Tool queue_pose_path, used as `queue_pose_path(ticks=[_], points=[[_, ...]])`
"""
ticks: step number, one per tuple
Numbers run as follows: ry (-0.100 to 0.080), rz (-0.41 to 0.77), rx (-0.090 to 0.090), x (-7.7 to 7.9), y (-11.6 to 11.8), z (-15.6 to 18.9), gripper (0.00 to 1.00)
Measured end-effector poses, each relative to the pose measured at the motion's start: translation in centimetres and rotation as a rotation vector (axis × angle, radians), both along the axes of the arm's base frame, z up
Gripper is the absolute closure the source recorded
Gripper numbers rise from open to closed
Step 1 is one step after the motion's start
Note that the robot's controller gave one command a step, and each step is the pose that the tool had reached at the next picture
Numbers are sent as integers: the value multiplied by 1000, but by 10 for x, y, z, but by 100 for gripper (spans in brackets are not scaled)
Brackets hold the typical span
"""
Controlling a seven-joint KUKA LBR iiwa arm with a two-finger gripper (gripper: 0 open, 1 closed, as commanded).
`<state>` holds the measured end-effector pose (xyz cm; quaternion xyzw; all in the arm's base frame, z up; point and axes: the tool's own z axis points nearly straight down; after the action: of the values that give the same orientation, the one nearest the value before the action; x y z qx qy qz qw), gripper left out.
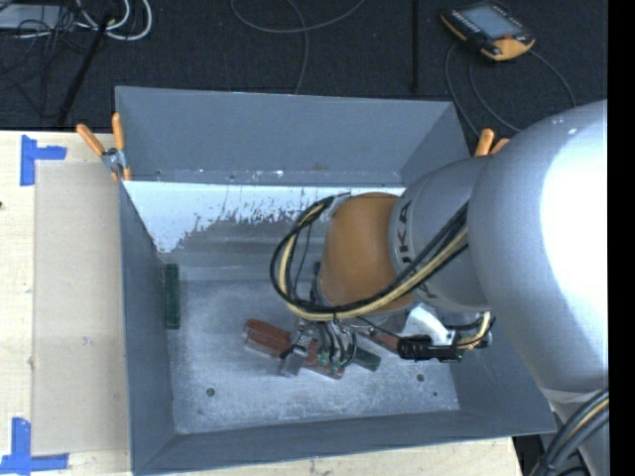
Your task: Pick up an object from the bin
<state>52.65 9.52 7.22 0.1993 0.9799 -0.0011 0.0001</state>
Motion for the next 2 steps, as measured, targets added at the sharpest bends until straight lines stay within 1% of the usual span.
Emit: queue_pose_path(ticks=[1, 2], points=[[-3, 192, -1, 10, 6, 0, 100], [-14, 168, 1, -21, 32, 1, 100]])
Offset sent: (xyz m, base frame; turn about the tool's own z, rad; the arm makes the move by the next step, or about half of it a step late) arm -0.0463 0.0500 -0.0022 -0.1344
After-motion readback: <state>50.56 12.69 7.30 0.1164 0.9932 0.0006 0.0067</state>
